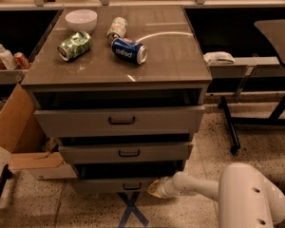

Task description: Close bottom drawer

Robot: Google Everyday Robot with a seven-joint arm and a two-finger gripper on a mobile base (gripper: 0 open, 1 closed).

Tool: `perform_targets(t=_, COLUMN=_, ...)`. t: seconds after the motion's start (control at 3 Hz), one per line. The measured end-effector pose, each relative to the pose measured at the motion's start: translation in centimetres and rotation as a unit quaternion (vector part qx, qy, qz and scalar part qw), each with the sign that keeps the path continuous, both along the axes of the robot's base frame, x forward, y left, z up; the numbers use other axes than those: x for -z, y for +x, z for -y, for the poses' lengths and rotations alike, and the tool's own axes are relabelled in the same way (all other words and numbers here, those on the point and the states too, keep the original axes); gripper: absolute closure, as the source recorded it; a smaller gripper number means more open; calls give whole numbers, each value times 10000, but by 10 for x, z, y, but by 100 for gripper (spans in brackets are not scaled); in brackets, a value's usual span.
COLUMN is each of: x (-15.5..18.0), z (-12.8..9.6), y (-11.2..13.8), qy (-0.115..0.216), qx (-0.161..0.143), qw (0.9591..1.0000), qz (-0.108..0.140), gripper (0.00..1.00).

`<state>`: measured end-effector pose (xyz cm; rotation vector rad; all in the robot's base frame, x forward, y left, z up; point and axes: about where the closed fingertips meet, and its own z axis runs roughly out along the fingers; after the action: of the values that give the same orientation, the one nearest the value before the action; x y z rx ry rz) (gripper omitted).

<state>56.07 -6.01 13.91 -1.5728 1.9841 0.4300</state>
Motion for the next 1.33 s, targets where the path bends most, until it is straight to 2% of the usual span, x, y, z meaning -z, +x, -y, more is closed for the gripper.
perform_targets(t=0.33, x=-3, z=-4, y=17, qy=26, qx=-19, qw=10000, qz=56, gripper=100)
perform_targets(t=0.67, x=-16, z=-17, y=53, qy=134, qx=-49, qw=9998, qz=146, gripper=100)
perform_targets(t=1.0, x=-18, z=-18, y=52, qy=135, qx=-103, qw=9998, qz=127, gripper=100)
perform_targets(t=1.33, x=-22, z=-18, y=38, qy=86, qx=-354, qw=9992, qz=-165, gripper=100)
